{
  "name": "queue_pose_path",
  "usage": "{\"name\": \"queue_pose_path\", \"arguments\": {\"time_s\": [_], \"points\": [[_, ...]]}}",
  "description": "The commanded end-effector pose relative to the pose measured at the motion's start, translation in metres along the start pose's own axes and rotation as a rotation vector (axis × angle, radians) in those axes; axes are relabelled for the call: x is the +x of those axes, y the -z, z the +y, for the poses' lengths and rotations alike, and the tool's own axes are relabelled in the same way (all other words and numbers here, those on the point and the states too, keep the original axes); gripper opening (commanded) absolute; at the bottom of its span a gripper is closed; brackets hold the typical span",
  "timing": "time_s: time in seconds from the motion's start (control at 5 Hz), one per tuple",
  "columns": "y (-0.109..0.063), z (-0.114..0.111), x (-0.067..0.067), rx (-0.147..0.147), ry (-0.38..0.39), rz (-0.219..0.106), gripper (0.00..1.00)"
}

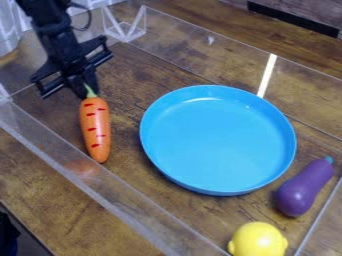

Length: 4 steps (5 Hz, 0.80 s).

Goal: Put the carrot on the blue tray

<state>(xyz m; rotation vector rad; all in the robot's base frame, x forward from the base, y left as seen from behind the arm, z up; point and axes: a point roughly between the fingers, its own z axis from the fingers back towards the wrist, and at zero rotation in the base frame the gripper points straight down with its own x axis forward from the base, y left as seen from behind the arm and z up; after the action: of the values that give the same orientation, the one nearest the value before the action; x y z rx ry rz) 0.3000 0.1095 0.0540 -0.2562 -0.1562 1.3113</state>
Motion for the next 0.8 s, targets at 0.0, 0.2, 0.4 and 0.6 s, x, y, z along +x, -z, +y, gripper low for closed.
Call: {"name": "queue_pose_path", "arguments": {"time_s": [0.0,0.2,0.4,0.6], "points": [[-0.021,-0.023,-0.002,-0.064,0.034,-0.047,0.0],[-0.024,-0.029,-0.008,-0.068,0.048,-0.044,0.0],[-0.017,-0.037,-0.011,-0.07,0.057,-0.051,0.0],[-0.013,-0.048,-0.025,-0.077,0.09,-0.051,0.0]]}}
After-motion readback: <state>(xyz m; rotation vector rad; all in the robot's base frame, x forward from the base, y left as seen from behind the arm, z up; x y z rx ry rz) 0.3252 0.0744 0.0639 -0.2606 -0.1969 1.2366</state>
